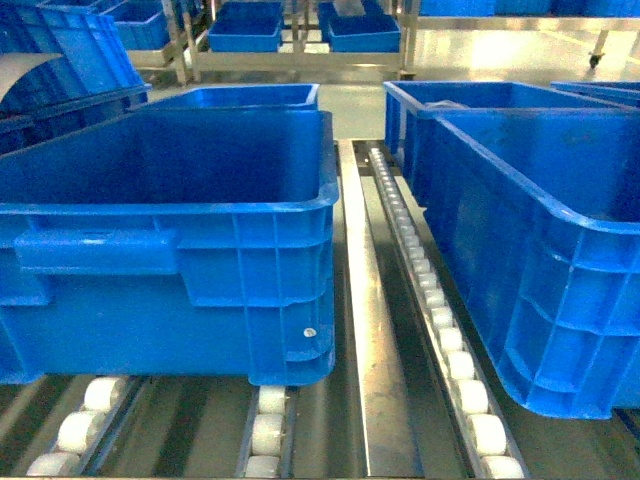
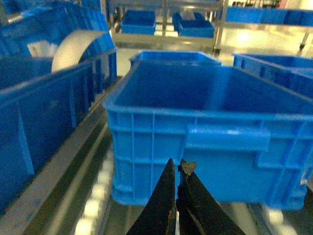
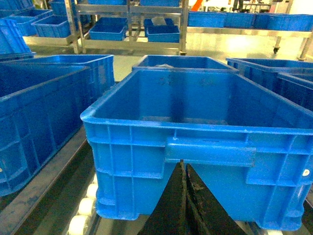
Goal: Sort blue parts and orange caps into right shelf containers
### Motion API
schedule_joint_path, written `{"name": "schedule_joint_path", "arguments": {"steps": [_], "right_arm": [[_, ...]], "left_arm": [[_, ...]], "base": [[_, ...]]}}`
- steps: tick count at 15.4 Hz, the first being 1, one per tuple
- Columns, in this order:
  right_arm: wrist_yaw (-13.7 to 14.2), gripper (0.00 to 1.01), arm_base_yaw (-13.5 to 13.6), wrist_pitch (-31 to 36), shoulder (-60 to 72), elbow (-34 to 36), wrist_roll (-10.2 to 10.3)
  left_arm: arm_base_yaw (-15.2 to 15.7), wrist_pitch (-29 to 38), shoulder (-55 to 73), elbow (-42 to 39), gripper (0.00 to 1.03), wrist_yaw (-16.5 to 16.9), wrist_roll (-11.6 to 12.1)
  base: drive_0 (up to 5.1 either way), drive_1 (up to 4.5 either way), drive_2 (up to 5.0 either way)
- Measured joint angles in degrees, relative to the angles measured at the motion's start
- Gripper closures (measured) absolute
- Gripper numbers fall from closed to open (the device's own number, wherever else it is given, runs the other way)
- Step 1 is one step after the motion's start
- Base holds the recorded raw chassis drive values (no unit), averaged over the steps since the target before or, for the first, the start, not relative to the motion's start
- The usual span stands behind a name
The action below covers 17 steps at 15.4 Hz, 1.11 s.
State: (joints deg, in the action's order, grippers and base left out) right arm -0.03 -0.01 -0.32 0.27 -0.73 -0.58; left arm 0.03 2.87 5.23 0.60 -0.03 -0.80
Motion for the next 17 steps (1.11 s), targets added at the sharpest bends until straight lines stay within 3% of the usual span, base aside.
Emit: {"name": "schedule_joint_path", "arguments": {"steps": [1,5,6,10,14,15,17], "right_arm": [[0.0,1.00,0.0,-0.2,0.0,0.0,0.0],[0.0,1.00,0.0,0.1,0.0,0.0,0.0],[0.0,0.95,0.0,0.1,0.0,0.0,0.0],[0.0,0.55,0.0,0.1,0.0,0.0,0.0],[0.0,0.07,0.0,0.1,0.0,0.0,0.0],[0.0,0.01,0.0,0.1,0.0,0.0,0.1],[0.0,0.04,0.0,0.1,0.0,0.0,0.1]], "left_arm": [[0.0,-3.2,-4.8,0.0,1.01,0.0,0.0],[0.0,-3.1,-4.8,0.0,1.01,0.0,0.2],[0.0,-3.1,-4.8,0.0,0.95,0.0,0.2],[0.0,-3.1,-4.8,0.0,0.57,0.0,0.2],[0.0,-3.1,-4.8,0.0,0.10,0.0,0.2],[0.0,-3.1,-4.8,0.0,0.03,0.0,0.2],[0.0,-3.1,-4.8,0.0,0.05,0.0,0.2]], "base": [[0.0,0.00,0.0],[0.0,0.00,0.0],[0.0,0.00,0.0],[0.0,0.00,0.0],[0.0,0.00,0.0],[0.0,0.00,0.0],[0.0,0.00,0.0]]}}
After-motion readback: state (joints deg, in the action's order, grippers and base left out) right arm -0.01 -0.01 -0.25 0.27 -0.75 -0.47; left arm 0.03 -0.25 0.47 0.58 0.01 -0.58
